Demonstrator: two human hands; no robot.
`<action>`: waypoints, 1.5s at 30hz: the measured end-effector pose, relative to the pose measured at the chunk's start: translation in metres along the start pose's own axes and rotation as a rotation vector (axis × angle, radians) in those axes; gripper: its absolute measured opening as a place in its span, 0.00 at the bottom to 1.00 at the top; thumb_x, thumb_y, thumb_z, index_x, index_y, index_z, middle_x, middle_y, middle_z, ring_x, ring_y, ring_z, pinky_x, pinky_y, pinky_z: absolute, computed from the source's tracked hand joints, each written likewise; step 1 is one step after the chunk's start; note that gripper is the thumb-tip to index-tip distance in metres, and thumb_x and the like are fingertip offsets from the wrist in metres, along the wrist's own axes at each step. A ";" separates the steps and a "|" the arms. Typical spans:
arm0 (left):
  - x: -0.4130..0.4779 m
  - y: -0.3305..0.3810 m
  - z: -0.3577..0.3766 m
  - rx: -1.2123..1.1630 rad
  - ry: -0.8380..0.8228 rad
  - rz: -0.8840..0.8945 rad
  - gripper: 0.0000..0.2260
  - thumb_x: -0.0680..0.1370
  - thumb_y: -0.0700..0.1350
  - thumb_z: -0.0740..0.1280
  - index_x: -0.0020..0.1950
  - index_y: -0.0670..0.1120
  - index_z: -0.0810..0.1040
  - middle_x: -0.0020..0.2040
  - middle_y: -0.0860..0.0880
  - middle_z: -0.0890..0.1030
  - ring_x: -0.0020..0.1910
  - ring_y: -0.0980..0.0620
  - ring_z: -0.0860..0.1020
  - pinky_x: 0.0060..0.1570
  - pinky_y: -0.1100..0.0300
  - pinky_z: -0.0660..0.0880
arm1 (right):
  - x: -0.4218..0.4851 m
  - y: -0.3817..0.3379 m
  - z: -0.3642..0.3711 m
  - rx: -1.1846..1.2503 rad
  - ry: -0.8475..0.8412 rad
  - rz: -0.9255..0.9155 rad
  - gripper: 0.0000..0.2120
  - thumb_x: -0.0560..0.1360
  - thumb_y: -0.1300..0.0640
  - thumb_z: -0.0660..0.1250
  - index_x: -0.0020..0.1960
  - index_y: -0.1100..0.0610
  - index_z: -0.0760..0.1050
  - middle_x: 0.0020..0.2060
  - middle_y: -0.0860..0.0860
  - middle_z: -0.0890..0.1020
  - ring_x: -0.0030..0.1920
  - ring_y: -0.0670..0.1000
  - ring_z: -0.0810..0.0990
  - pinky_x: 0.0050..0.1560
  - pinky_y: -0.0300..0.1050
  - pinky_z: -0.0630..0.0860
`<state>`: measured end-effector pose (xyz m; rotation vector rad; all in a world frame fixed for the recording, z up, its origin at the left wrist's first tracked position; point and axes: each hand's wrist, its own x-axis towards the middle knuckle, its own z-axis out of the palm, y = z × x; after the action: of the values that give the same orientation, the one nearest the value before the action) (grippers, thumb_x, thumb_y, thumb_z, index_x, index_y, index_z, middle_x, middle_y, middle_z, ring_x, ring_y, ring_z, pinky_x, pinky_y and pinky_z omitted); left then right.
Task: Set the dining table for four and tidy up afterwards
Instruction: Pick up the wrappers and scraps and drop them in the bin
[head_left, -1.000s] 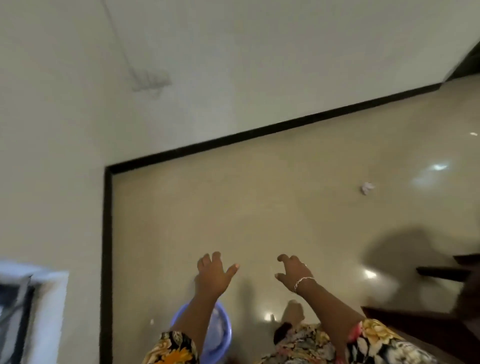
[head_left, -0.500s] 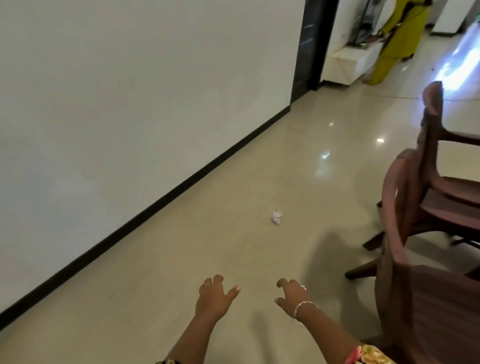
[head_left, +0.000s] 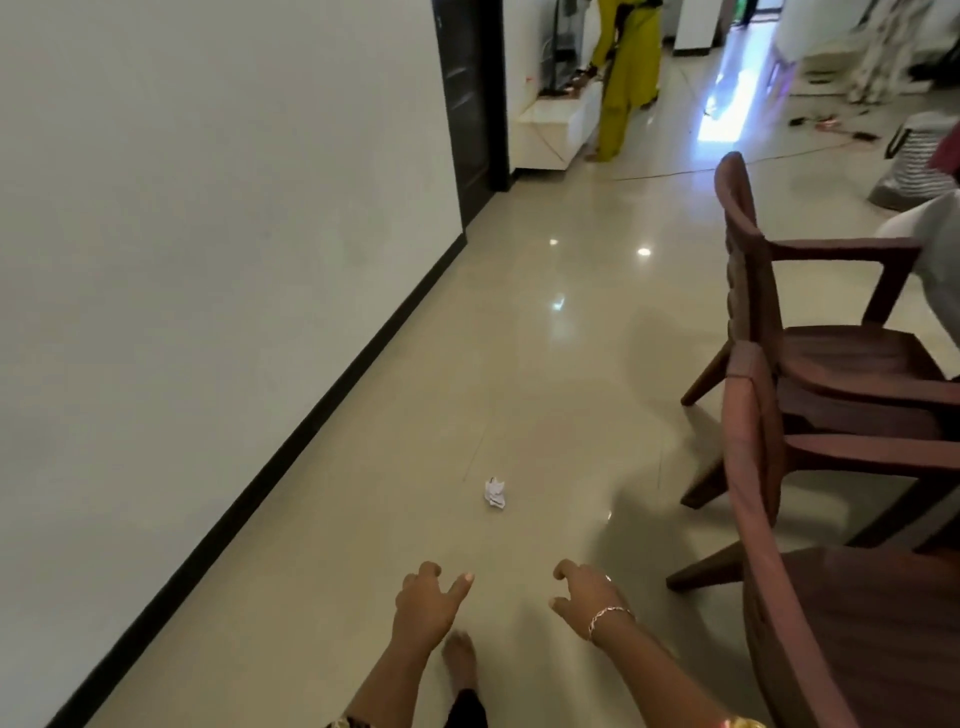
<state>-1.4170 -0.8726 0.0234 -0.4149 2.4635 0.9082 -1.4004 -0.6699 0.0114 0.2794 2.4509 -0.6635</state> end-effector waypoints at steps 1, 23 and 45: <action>0.023 0.008 -0.003 -0.011 -0.016 0.004 0.26 0.77 0.58 0.63 0.68 0.42 0.68 0.66 0.41 0.71 0.65 0.43 0.70 0.63 0.55 0.67 | 0.019 -0.005 -0.008 0.023 0.008 0.019 0.19 0.77 0.50 0.60 0.67 0.53 0.65 0.63 0.54 0.72 0.64 0.54 0.71 0.60 0.41 0.68; 0.447 0.156 -0.035 -0.444 -0.191 -0.203 0.16 0.77 0.55 0.65 0.61 0.49 0.72 0.61 0.49 0.74 0.62 0.50 0.72 0.63 0.46 0.71 | 0.440 -0.071 -0.089 -0.182 -0.277 0.146 0.19 0.78 0.54 0.59 0.68 0.53 0.64 0.64 0.54 0.69 0.65 0.56 0.68 0.60 0.47 0.69; 0.661 0.090 0.154 -0.878 -0.127 -0.820 0.16 0.77 0.57 0.59 0.48 0.46 0.77 0.48 0.46 0.81 0.48 0.49 0.80 0.40 0.54 0.79 | 0.782 0.035 0.235 -0.669 -0.279 -0.276 0.12 0.64 0.54 0.75 0.45 0.54 0.79 0.59 0.61 0.76 0.59 0.63 0.76 0.31 0.51 0.76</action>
<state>-1.9595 -0.7790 -0.3829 -1.4495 1.3980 1.4785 -1.9100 -0.7240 -0.6257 -0.3929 2.2988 0.0415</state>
